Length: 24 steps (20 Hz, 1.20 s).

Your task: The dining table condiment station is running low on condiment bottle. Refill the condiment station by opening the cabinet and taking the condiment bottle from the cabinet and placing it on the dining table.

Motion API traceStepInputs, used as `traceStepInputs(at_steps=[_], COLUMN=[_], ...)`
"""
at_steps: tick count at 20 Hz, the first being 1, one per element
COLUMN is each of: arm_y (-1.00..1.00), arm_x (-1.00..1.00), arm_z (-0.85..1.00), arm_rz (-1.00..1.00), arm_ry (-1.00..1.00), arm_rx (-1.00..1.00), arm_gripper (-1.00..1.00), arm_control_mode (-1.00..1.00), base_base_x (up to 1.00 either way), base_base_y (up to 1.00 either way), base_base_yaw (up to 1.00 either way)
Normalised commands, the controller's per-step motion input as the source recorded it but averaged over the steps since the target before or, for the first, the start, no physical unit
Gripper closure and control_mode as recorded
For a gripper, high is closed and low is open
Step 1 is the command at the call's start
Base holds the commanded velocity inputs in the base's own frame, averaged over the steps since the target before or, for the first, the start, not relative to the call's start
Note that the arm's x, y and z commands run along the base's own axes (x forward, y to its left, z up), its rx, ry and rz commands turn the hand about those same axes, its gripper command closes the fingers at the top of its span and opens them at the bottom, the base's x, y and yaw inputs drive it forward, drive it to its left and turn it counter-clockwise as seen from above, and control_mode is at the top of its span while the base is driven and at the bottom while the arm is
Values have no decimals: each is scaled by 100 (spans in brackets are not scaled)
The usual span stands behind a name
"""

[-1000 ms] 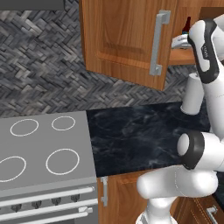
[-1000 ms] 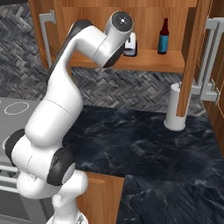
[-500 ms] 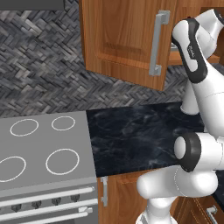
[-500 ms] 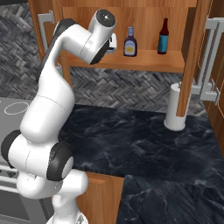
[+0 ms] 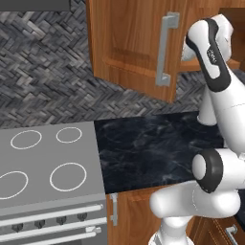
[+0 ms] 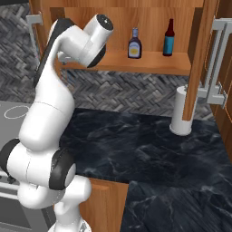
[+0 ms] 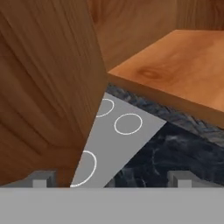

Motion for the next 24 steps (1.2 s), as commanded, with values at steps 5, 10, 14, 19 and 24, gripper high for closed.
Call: traceStepInputs(at_steps=[5,10,14,19,24], arm_y=[99,100,100,100,47], arm_x=[-55,-38,-2,0,-52], arm_z=[0,-3,-28,-29,-2], arm_rz=[42,40,33,24,6], arm_ry=[11,3,-7,-26,-52], arm_rx=[0,2,4,3,-1], arm_gripper=[-100,-100,-100,-100,-100], arm_control_mode=[-100,-100,-100,-100,-100], base_base_x=[0,0,0,0,0], base_base_y=[0,0,0,0,0], base_base_yaw=[0,0,0,0,0])
